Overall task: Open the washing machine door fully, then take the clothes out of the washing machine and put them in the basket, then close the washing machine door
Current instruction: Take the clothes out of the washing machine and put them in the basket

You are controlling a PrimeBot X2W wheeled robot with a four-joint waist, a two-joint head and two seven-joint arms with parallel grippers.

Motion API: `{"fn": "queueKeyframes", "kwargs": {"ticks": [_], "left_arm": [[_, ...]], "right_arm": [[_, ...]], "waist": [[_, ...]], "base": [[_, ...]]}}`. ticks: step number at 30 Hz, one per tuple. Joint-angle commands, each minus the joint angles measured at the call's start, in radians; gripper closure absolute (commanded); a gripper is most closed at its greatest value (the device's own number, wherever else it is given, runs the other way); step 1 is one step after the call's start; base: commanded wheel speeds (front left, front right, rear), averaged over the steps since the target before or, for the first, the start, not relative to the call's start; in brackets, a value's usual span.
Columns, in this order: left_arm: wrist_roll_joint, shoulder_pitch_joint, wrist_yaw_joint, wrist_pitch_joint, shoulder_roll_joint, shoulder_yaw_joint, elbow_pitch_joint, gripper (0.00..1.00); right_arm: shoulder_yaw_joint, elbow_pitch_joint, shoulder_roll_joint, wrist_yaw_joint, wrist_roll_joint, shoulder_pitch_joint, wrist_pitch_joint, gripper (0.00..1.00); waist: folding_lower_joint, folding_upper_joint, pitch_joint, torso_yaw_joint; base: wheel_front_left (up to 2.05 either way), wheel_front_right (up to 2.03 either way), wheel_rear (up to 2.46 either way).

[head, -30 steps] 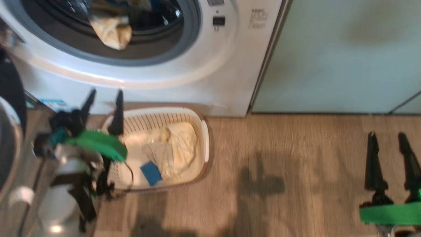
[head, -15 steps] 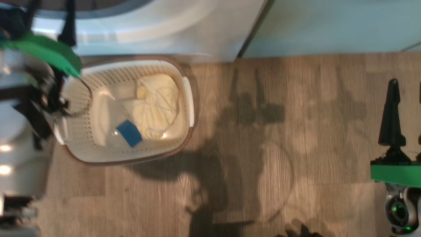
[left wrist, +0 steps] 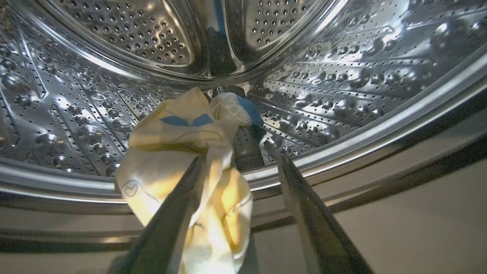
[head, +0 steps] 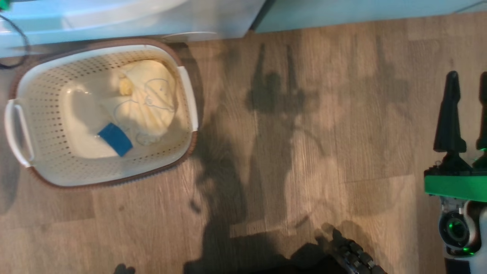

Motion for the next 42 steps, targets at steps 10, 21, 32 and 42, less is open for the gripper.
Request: {"fn": "queueKeyframes", "kwargs": {"ticks": [10, 21, 32, 42], "left_arm": [[0.116, -0.11, 0.057, 0.158, 0.165, -0.052, 0.034, 0.0], [0.142, -0.117, 0.106, 0.178, 0.156, -0.081, 0.016, 1.0], [0.055, -0.015, 0.145, -0.098, 0.086, -0.024, -0.124, 1.0], [-0.02, 0.236, 0.208, -0.406, -0.025, 0.058, -0.348, 1.0]], "right_arm": [[0.036, -0.015, -0.015, -0.003, 0.054, 0.001, -0.005, 0.0], [0.038, -0.023, -0.015, -0.003, 0.06, -0.012, -0.005, 0.0], [0.001, -0.034, -0.015, -0.003, 0.026, -0.007, -0.005, 0.0], [-0.045, -0.043, -0.015, -0.003, -0.049, 0.027, -0.005, 0.0]], "waist": [[0.0, 0.0, 0.034, -0.053], [0.0, 0.0, 0.04, -0.039], [0.0, 0.0, 0.005, 0.017], [0.0, 0.0, -0.07, 0.097]], "base": [[0.0, 0.0, 0.0], [0.0, 0.0, 0.0], [0.0, 0.0, 0.0], [0.0, 0.0, 0.0]]}}
